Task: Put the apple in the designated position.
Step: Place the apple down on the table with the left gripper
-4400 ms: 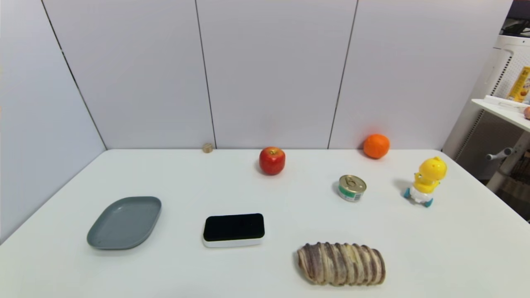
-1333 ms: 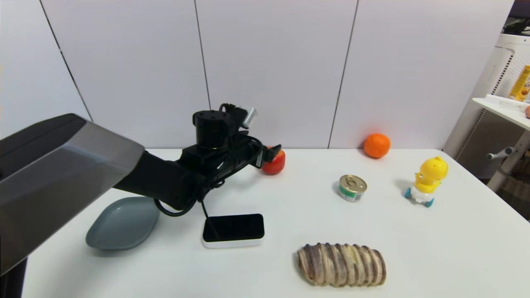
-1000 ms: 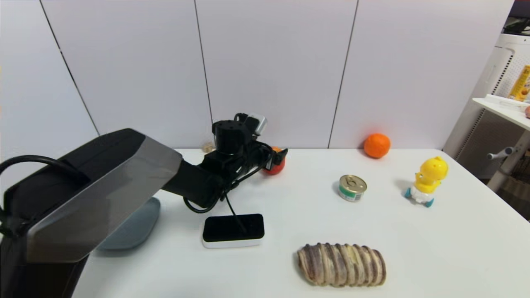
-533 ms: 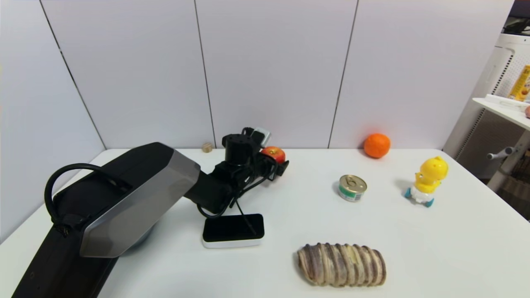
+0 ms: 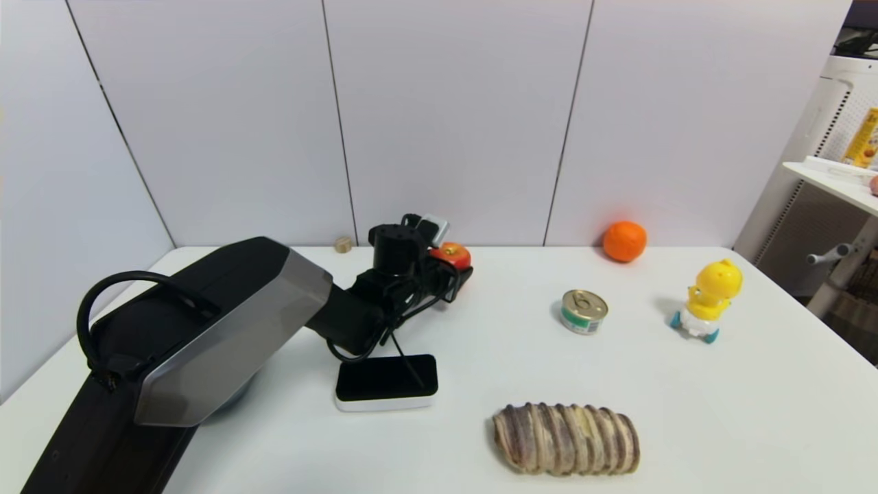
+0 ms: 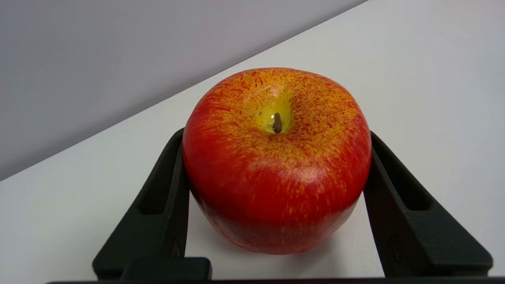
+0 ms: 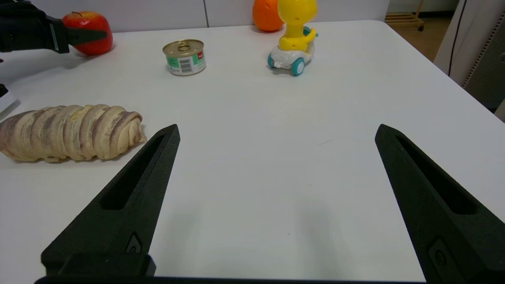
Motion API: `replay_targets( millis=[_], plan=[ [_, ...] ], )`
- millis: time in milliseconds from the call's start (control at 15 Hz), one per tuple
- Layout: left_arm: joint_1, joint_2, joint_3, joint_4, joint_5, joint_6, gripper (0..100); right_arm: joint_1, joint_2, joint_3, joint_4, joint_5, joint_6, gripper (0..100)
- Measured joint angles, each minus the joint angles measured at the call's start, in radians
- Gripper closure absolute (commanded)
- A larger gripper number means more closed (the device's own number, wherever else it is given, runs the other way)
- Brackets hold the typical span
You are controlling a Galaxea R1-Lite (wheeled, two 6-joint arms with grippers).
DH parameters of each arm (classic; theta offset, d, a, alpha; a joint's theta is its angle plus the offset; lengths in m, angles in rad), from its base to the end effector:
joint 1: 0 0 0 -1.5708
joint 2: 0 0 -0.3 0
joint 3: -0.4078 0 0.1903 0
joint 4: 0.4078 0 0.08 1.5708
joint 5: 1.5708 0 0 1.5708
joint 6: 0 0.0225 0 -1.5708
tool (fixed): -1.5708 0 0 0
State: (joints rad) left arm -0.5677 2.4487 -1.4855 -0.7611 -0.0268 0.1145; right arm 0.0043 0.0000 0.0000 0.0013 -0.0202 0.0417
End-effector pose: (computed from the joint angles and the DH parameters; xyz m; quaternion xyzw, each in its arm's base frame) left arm 0.4153 -0.2655 0.0707 0.0813 0.0804 -0.2965 0.9482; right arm -0.0228 -0.0006 0.0753 0.0208 0.0005 -0.0080 0.9998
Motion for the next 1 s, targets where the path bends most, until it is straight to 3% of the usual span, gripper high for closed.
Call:
replay_targets(
  millis=[533,1000],
  plan=[
    [0.0,-0.291,0.103,0.14,-0.001,0.01,100,0.0,0.0,0.0,0.0,0.0,0.0,0],
    [0.037,-0.859,0.564,0.324,0.005,0.011,100,0.0,0.0,0.0,0.0,0.0,0.0,0]
  ],
)
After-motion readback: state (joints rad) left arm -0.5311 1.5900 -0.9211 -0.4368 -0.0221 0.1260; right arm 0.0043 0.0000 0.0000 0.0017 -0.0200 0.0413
